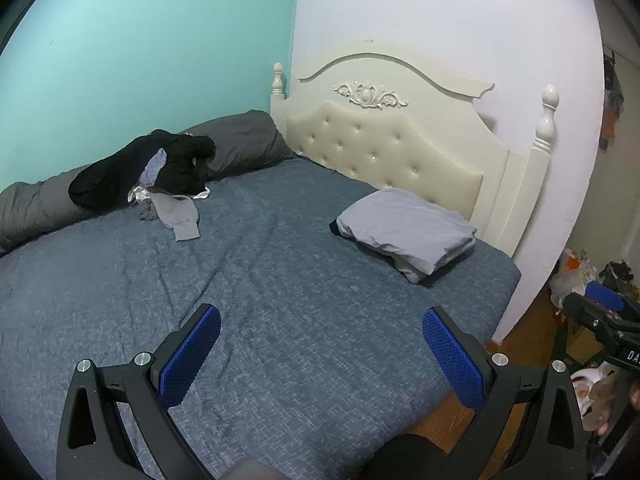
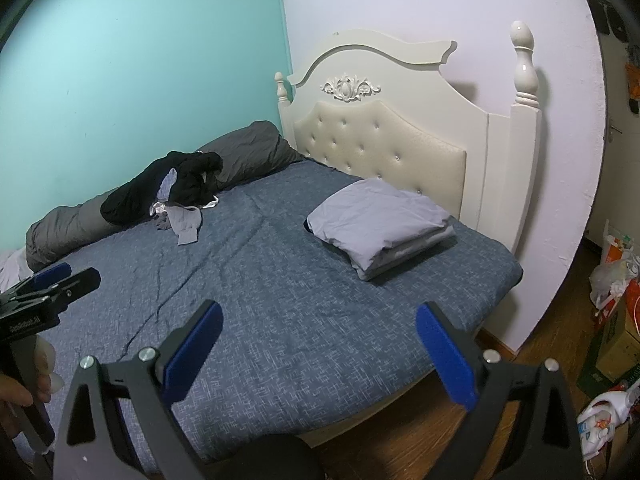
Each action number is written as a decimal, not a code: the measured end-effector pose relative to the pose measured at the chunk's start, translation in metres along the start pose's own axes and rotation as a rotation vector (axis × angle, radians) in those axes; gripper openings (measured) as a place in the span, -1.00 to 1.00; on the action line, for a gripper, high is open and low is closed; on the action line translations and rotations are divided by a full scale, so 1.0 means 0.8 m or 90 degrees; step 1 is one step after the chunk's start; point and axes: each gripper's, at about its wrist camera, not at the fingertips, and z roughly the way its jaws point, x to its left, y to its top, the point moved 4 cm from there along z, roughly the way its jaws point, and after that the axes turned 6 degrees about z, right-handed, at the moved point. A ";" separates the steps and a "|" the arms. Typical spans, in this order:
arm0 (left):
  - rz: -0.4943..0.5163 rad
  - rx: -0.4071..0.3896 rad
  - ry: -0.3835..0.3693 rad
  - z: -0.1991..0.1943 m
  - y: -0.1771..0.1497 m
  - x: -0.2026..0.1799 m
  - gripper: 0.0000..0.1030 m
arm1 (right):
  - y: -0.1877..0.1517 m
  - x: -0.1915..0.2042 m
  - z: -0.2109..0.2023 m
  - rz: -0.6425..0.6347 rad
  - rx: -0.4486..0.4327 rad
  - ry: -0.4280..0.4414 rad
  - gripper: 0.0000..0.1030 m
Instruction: Fold clothes
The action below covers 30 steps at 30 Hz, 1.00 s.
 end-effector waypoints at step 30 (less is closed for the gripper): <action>0.005 -0.001 -0.010 -0.002 0.002 -0.006 1.00 | 0.004 -0.001 0.000 -0.001 0.001 0.003 0.90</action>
